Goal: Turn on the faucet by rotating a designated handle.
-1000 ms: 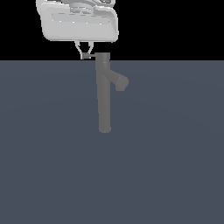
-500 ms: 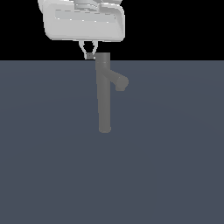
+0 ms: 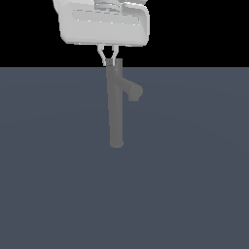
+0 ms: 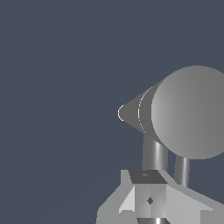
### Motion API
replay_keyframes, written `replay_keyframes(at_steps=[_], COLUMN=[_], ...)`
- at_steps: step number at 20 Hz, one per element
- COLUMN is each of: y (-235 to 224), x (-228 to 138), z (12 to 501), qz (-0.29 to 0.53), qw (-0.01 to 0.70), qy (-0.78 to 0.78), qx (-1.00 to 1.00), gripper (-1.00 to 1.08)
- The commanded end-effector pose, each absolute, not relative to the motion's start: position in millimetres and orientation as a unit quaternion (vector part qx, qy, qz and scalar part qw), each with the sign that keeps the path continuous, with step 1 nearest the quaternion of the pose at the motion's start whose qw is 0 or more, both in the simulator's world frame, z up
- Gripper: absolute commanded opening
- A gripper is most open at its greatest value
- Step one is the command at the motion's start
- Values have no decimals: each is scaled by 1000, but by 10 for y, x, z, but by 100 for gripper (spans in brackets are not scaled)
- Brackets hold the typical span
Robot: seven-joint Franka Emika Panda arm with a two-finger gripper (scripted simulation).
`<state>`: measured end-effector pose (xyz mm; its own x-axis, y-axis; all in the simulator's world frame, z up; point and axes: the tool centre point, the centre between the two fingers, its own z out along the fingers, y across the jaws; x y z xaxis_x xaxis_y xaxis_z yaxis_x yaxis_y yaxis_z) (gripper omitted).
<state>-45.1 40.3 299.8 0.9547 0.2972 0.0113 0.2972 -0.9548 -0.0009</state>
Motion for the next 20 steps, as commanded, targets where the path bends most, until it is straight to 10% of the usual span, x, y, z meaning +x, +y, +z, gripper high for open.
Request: replay_keyframes(at_steps=[1, 20], y=[342, -47], x=[-424, -93], z=[2998, 2995], qz=[-5, 7], qw=[1, 4], qy=[-148, -141], qx=[-989, -990], gripper=[-100, -100])
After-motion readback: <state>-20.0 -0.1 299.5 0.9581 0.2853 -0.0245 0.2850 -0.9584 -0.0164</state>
